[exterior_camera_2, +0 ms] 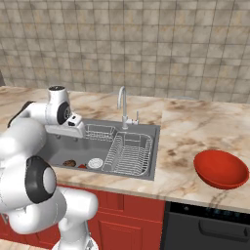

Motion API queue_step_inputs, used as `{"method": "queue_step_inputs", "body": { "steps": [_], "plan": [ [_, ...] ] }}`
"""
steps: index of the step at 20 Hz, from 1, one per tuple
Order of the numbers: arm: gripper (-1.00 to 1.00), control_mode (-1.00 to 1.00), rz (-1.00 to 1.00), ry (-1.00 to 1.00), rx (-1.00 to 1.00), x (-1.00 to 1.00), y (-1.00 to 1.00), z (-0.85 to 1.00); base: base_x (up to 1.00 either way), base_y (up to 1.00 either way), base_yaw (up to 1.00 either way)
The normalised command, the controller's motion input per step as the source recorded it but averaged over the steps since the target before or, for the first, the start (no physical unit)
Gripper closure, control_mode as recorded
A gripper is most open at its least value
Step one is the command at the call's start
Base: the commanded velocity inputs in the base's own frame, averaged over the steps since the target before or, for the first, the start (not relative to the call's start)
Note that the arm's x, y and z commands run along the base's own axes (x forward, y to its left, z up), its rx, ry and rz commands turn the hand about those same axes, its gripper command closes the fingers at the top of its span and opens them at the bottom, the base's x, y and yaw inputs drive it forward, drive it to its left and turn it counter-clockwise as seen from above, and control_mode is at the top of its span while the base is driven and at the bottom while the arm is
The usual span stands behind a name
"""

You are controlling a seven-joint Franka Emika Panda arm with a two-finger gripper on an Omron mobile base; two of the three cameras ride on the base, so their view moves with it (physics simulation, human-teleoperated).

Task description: Remove the bell pepper and potato from the sink. Then move the bowl and cup from the counter to the sink for washing.

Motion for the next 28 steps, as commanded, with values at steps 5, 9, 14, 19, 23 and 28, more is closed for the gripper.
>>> {"method": "queue_step_inputs", "body": {
  "steps": [5,9,14,19,23,28],
  "plan": [
    [-1.00,-1.00,0.00,0.07,0.00,0.00,-0.04,-0.25,0.00,0.00,0.00],
    [-1.00,-1.00,0.00,0.01,0.00,0.00,0.00,-0.26,0.00,0.00,0.00],
    [-1.00,-1.00,0.00,0.00,0.00,0.00,0.00,-0.24,0.00,0.00,0.00],
    [-1.00,-1.00,0.00,0.00,0.00,0.00,0.00,-0.24,0.00,0.00,0.00],
    [-1.00,-1.00,0.00,0.00,0.00,-0.01,0.00,-0.22,0.00,0.00,0.00],
    [-1.00,-1.00,0.00,0.00,0.00,0.00,0.00,-0.21,0.00,0.00,0.00]
  ]
}}
